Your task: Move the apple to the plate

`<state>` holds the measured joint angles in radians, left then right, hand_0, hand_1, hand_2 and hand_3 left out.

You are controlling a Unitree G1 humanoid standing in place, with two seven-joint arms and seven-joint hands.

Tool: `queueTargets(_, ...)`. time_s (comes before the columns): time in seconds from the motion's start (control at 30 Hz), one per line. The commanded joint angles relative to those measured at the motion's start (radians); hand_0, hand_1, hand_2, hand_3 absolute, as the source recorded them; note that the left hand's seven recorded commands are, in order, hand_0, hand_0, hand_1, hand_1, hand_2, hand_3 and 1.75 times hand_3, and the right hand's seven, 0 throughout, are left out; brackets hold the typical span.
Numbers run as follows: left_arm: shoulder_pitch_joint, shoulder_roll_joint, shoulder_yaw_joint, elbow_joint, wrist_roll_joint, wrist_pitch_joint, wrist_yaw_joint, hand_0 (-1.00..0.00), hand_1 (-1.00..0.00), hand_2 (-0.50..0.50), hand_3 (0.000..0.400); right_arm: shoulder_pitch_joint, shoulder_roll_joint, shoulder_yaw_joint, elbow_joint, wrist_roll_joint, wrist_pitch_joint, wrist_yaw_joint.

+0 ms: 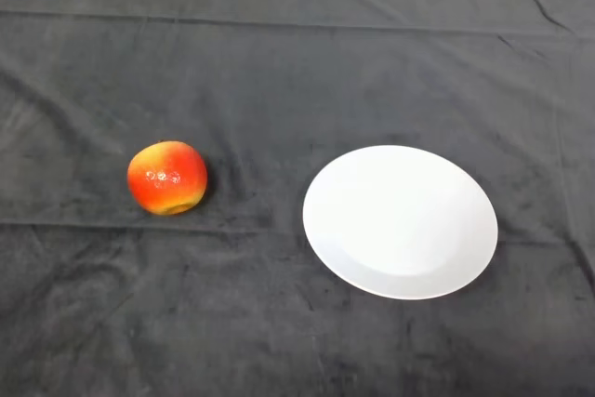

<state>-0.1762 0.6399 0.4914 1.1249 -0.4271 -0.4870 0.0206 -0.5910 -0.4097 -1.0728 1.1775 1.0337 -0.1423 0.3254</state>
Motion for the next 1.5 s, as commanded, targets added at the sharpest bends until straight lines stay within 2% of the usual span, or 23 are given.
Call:
queueTargets(0.03,-0.034,0.015,0.024,0.041,0.018,-0.031,-0.011,0.00,0.00,0.00,0.000,0.002,-0.041,-0.0123,0.005,-0.0016,-0.004,0.0074)
queueTargets(0.57,-0.045,0.021,0.021,0.049,0.053,-0.099,-0.042,0.00,0.00,0.00,0.000,0.002,-0.041,-0.0125,0.005,-0.0016,-0.004,0.0078)
queueTargets(1.23,-0.070,0.026,-0.012,0.055,0.127,-0.227,-0.079,0.00,0.00,0.00,0.000,0.002,-0.041,-0.0129,0.006,-0.0015,-0.004,0.0084)
queueTargets(1.5,-0.107,0.015,-0.044,0.028,0.167,-0.240,-0.060,0.00,0.00,0.00,0.000,0.002,-0.042,-0.0131,0.007,-0.0014,-0.005,0.0087)
